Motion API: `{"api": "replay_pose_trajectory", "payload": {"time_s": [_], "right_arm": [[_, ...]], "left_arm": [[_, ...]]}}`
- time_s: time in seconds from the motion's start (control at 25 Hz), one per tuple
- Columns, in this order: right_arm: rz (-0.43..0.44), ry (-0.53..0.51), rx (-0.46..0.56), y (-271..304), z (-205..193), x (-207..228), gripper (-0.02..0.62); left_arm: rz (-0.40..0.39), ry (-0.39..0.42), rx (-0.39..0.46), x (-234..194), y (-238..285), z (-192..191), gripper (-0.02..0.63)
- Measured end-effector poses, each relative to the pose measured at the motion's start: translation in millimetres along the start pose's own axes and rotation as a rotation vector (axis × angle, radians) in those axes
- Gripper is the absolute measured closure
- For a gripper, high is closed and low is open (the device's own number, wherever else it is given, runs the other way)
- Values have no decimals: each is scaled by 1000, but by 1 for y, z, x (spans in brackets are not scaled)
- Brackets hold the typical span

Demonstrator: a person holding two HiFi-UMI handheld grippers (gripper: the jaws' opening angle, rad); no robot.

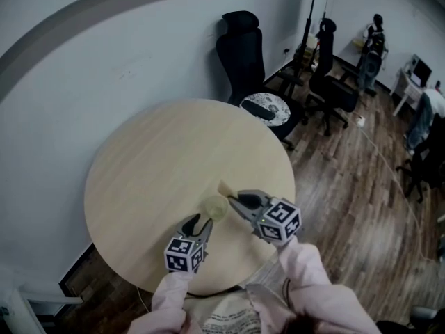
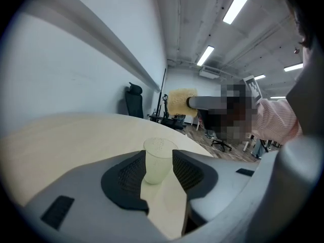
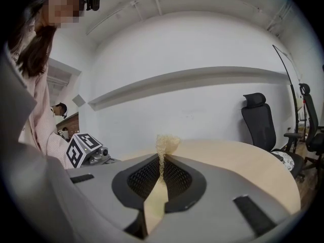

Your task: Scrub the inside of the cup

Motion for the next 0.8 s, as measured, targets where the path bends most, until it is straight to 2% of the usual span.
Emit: {"api": "replay_pose_trajectory", "payload": {"time_s": [0.28,0.4,0.64,0.8], "right_arm": [[19,-50,-55,9,-11,1,569],[32,-91,-93,13,-16,2,568],[81,-189,-179,21,-26,7,568],[117,-213,-225,23,-36,5,568]], "left_arm": [[-39,6,-24,4,19,-11,378],[-46,9,-29,5,27,-14,325],[-62,16,-56,7,45,-21,278],[-69,11,-69,7,53,-28,255]]}}
Point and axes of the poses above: the fingertips, and each gripper's own axes: y forward along the fingers, x to its right, z out of its top, the point moved 1 cm from there along -y, backward along the fingers, and after that the axes turned 5 degrees about x, right-handed, at the moved point
